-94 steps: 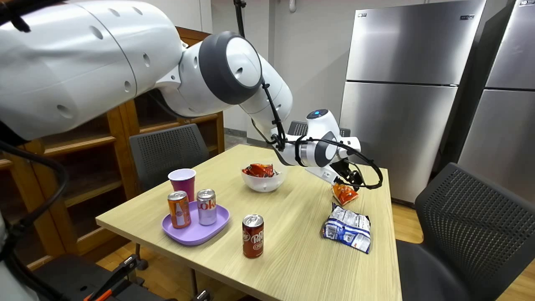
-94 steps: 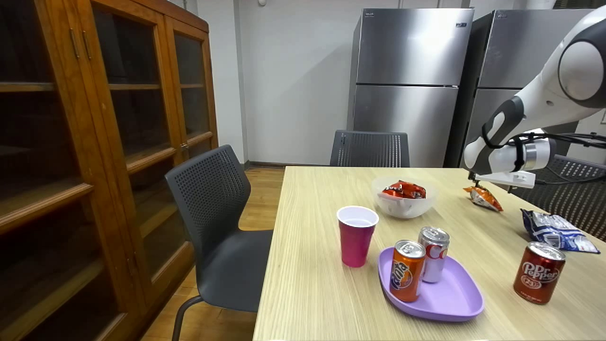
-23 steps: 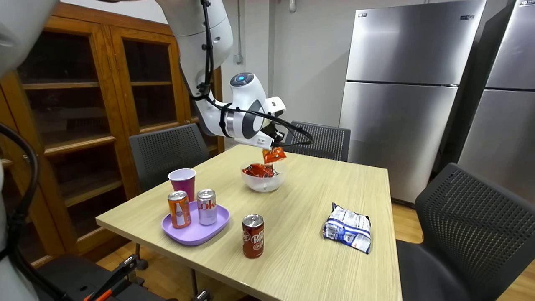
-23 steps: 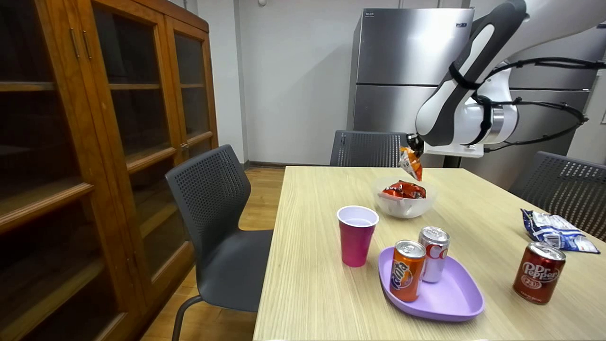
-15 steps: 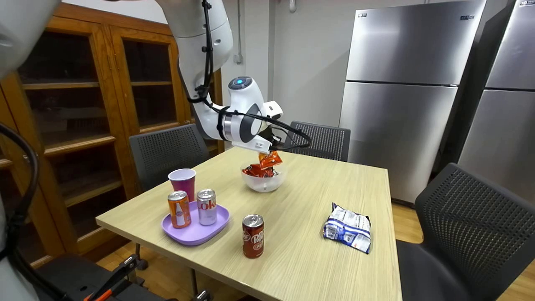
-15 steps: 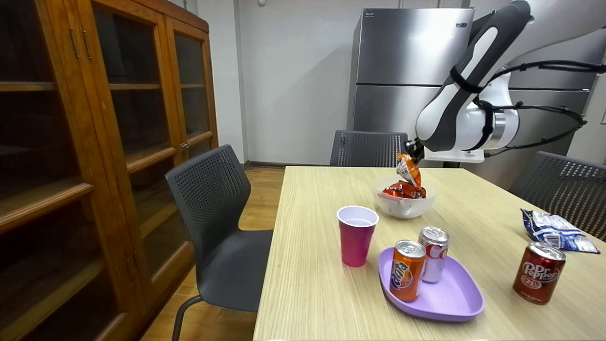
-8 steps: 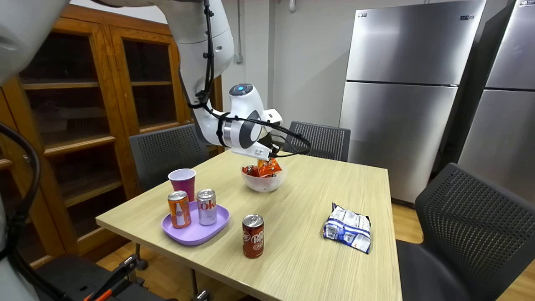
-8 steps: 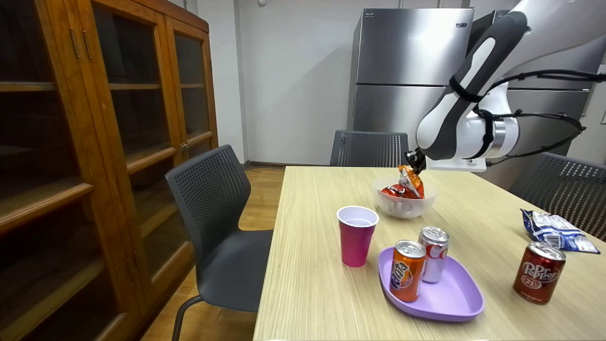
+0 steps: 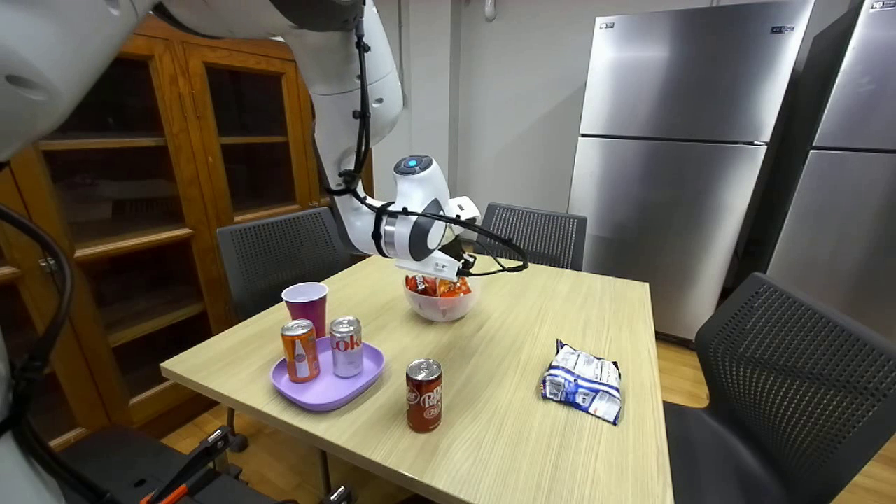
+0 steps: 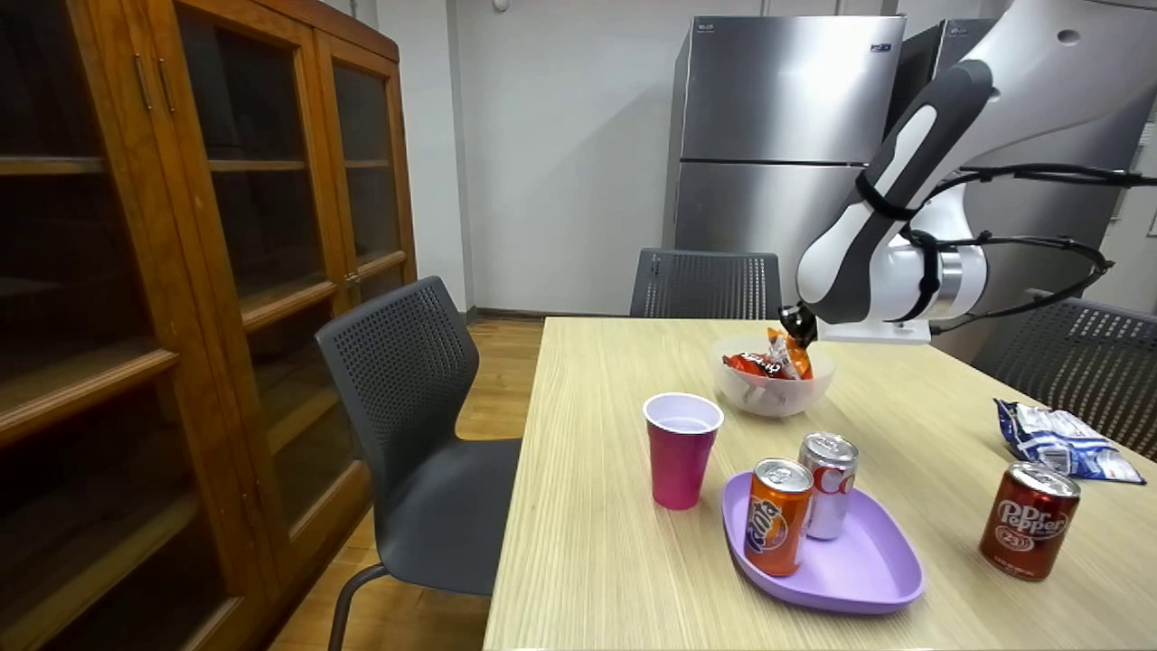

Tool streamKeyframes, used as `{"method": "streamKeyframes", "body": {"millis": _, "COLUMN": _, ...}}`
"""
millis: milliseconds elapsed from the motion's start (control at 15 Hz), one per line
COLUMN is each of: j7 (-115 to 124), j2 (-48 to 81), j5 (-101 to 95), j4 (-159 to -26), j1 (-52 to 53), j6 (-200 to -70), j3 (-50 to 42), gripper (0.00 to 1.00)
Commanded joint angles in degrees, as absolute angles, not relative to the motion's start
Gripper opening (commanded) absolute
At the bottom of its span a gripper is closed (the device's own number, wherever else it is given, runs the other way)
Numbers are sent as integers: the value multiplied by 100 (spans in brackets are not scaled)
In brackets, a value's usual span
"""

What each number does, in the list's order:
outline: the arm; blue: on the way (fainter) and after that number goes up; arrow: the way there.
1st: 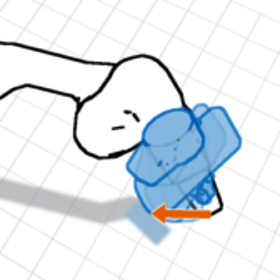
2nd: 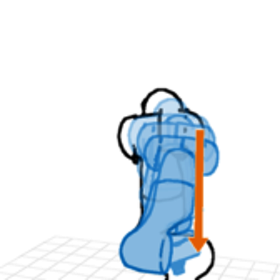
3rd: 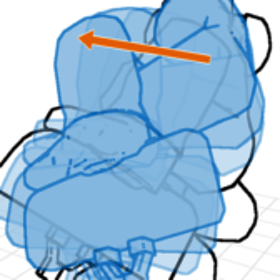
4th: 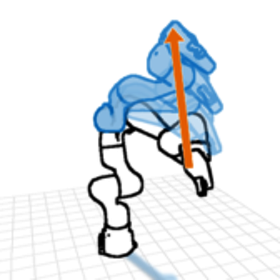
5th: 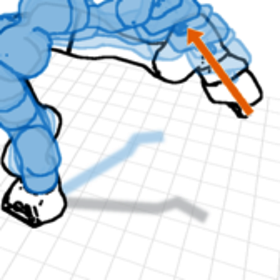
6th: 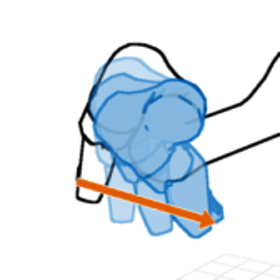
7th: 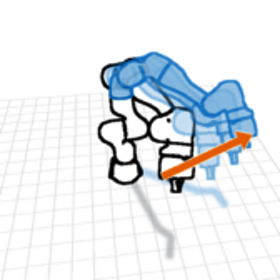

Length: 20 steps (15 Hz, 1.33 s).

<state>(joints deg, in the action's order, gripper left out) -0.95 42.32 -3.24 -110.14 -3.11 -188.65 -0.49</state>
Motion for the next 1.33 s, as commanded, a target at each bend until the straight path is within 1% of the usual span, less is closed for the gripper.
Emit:
{"method": "streamKeyframes", "body": {"millis": 0, "j7": -175, "j2": 4459, "j5": -311, "j4": -10617, "j1": -346, "j6": -18594, "j3": -79, "gripper": 0}}
{"method": "streamKeyframes", "body": {"millis": 133, "j7": -177, "j2": 4506, "j5": -312, "j4": -10532, "j1": -353, "j6": -18558, "j3": -100, "gripper": 0}}
{"method": "streamKeyframes", "body": {"millis": 200, "j7": -173, "j2": 4513, "j5": -307, "j4": -10508, "j1": -337, "j6": -18552, "j3": -130, "gripper": 26}}
{"method": "streamKeyframes", "body": {"millis": 267, "j7": -170, "j2": 4514, "j5": -305, "j4": -10494, "j1": -344, "j6": -18547, "j3": -131, "gripper": 28}}
{"method": "streamKeyframes", "body": {"millis": 400, "j7": -168, "j2": 4492, "j5": -304, "j4": -10496, "j1": -349, "j6": -18562, "j3": -138, "gripper": 40}}
{"method": "streamKeyframes", "body": {"millis": 600, "j7": -170, "j2": 4389, "j5": -310, "j4": -10595, "j1": -397, "j6": -18631, "j3": -87, "gripper": 64}}
{"method": "streamKeyframes", "body": {"millis": 800, "j7": -168, "j2": 4252, "j5": -313, "j4": -10707, "j1": -485, "j6": -18710, "j3": 3, "gripper": 85}}
{"method": "streamKeyframes", "body": {"millis": 867, "j7": -164, "j2": 4205, "j5": -310, "j4": -10733, "j1": -516, "j6": -18727, "j3": 31, "gripper": 94}}
{"method": "streamKeyframes", "body": {"millis": 933, "j7": -160, "j2": 4138, "j5": -308, "j4": -10770, "j1": -569, "j6": -18750, "j3": 76, "gripper": 99}}
{"method": "streamKeyframes", "body": {"millis": 1000, "j7": -153, "j2": 4079, "j5": -303, "j4": -10798, "j1": -611, "j6": -18773, "j3": 107, "gripper": 100}}
{"method": "streamKeyframes", "body": {"millis": 1267, "j7": -136, "j2": 3868, "j5": -290, "j4": -10907, "j1": -786, "j6": -18857, "j3": 212, "gripper": 100}}
